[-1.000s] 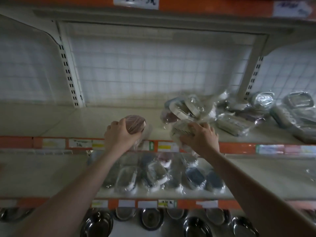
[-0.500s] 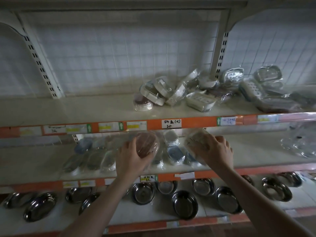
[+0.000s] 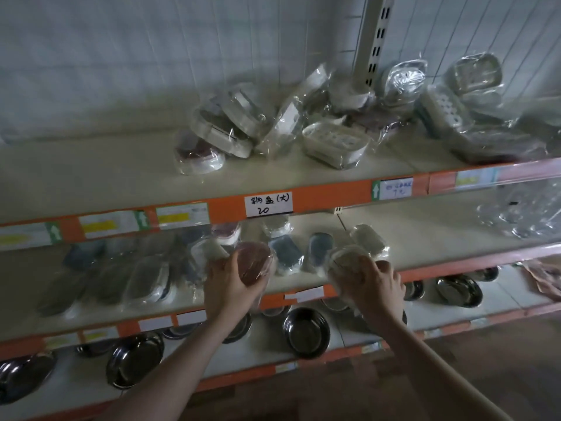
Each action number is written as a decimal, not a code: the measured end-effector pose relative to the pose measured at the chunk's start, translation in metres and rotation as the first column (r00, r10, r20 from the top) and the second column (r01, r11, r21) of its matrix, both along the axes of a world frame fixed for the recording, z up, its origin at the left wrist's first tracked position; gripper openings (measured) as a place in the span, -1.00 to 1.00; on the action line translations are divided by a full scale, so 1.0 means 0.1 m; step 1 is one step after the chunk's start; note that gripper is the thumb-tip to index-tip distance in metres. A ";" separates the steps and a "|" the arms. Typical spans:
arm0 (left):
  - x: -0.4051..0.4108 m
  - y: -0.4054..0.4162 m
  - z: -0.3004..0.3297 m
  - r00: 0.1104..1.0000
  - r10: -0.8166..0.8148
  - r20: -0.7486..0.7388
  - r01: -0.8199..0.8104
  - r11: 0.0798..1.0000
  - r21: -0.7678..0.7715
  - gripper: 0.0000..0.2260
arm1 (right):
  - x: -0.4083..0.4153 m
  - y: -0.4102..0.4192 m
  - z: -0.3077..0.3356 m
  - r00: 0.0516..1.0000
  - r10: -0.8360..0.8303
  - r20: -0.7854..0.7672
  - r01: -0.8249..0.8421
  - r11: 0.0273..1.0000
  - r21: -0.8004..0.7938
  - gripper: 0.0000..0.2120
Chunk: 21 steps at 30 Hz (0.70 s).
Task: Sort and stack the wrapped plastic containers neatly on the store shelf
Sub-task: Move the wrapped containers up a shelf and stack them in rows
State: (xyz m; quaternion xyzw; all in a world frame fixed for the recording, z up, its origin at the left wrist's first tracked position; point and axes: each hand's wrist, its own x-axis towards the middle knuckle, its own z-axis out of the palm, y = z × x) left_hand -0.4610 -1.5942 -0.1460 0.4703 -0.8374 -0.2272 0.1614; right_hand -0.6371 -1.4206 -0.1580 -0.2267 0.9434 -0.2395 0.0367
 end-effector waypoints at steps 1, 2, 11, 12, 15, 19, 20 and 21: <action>-0.08 -0.02 -0.06 1.000 -0.006 0.002 0.006 1.000 0.010 -0.13 | -0.04 0.00 -0.06 1.000 -0.013 0.011 0.013 1.000 0.000 -0.37; -0.15 -0.02 -0.13 1.000 -0.007 0.007 0.007 1.000 0.028 -0.18 | -0.09 0.01 -0.12 0.999 -0.022 0.024 0.022 1.000 0.001 -0.33; -0.91 0.01 -0.83 0.985 0.153 -0.085 -0.137 0.976 0.171 -0.17 | -0.74 -0.08 -0.68 0.999 0.020 0.048 -0.020 1.000 0.005 -0.23; -1.01 -0.03 -0.99 0.976 0.182 -0.120 -0.158 0.971 0.182 -0.15 | -0.85 -0.11 -0.79 0.999 0.037 0.031 -0.037 0.999 0.002 -0.32; -1.29 -0.14 -1.40 0.957 0.232 -0.175 -0.199 0.962 0.185 -0.17 | -1.14 -0.28 -1.11 0.997 0.080 -0.012 -0.080 0.997 -0.006 -0.41; -1.61 -0.25 -1.62 0.943 0.259 -0.209 -0.232 0.962 0.144 -0.17 | -1.46 -0.53 -1.45 0.996 0.062 -0.062 -0.066 0.996 -0.057 -0.40; -1.67 -0.26 -1.62 0.956 0.238 -0.172 -0.219 0.968 0.121 -0.20 | -1.52 -0.59 -1.51 0.996 0.051 -0.072 -0.055 0.997 -0.054 -0.39; -1.72 -0.28 -1.64 0.969 0.208 -0.130 -0.196 0.975 0.102 -0.26 | -1.58 -0.66 -1.57 0.996 0.046 -0.079 -0.050 0.998 -0.049 -0.37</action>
